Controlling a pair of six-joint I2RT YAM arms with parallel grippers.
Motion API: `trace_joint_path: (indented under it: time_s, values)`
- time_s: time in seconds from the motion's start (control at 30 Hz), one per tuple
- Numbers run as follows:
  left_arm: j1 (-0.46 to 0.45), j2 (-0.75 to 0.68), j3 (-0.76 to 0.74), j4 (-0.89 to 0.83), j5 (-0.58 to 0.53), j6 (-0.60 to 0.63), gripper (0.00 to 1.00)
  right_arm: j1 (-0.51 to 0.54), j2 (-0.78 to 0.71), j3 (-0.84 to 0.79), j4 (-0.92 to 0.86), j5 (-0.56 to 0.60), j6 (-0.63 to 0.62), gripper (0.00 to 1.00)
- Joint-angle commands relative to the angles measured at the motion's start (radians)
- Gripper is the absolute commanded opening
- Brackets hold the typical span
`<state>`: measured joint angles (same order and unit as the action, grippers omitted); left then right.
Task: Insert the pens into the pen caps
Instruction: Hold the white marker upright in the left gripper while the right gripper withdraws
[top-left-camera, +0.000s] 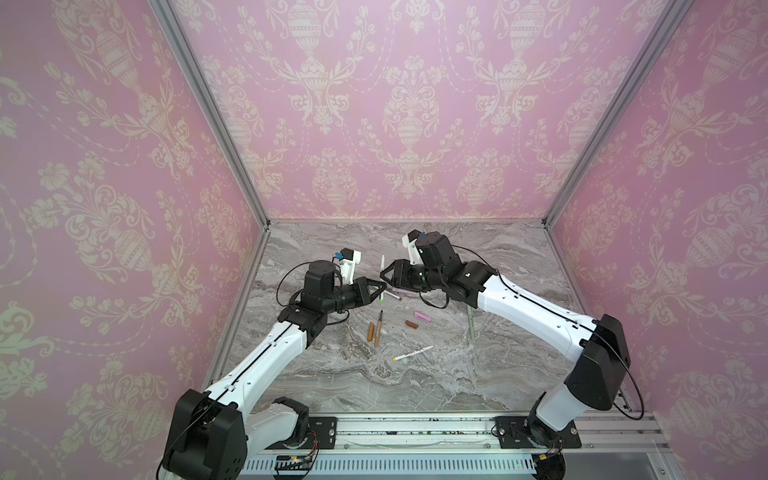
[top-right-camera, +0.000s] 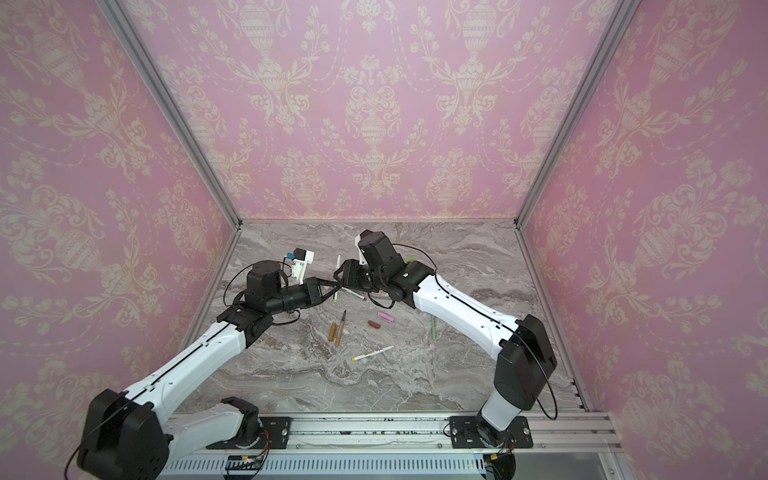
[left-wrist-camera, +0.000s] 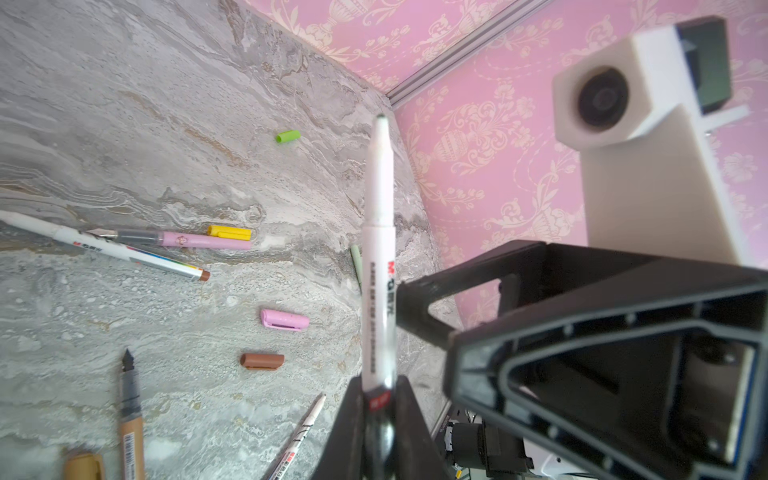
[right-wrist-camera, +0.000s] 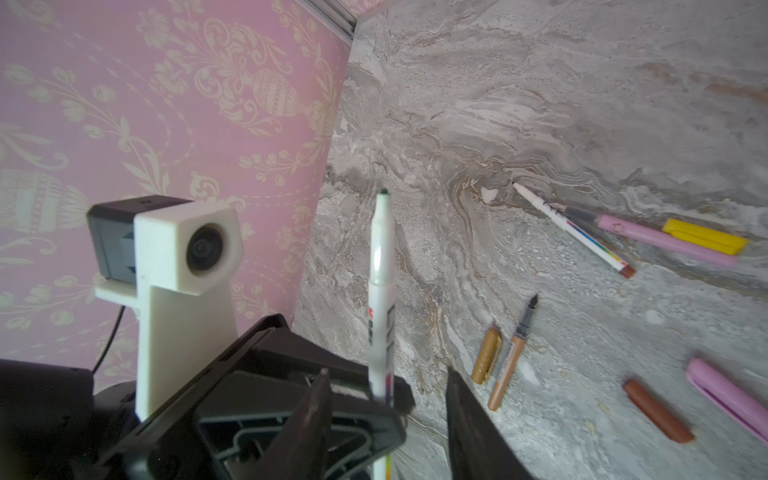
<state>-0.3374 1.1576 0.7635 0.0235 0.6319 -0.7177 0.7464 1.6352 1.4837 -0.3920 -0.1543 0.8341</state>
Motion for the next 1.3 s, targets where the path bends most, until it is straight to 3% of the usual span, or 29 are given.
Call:
trace_joint_path:
  time_s: [0.0, 0.17, 0.37, 0.5, 0.57, 0.67, 0.73, 0.93, 1.27]
  values:
    - [-0.002, 0.005, 0.047, -0.156, -0.146, 0.133, 0.0, -0.057, -0.007, 0.094, -0.264, 0.211, -0.021, 0.54]
    - [-0.002, 0.005, 0.055, -0.224, -0.213, 0.25, 0.0, -0.168, 0.132, 0.227, -0.501, 0.336, 0.002, 0.57]
    - [-0.002, 0.027, 0.053, -0.226, -0.219, 0.289, 0.0, -0.269, 0.414, 0.557, -0.668, 0.383, -0.122, 0.57]
    - [-0.002, 0.051, 0.048, -0.214, -0.216, 0.306, 0.0, -0.3, 0.604, 0.808, -0.666, 0.238, -0.439, 0.58]
    - [-0.002, 0.064, 0.049, -0.211, -0.214, 0.308, 0.0, -0.324, 0.708, 0.956, -0.744, 0.211, -0.495, 0.62]
    - [-0.002, 0.083, 0.054, -0.206, -0.214, 0.31, 0.0, -0.384, 0.836, 1.112, -0.79, 0.078, -0.49, 0.63]
    - [-0.002, 0.096, 0.058, -0.202, -0.212, 0.31, 0.0, -0.411, 0.865, 1.108, -0.76, 0.025, -0.463, 0.64]
    - [-0.002, 0.142, 0.081, -0.198, -0.217, 0.307, 0.0, -0.45, 0.863, 0.979, -0.68, 0.028, -0.254, 0.6]
    - [-0.003, 0.201, 0.113, -0.195, -0.202, 0.306, 0.0, -0.449, 0.942, 0.967, -0.632, 0.088, -0.194, 0.5]
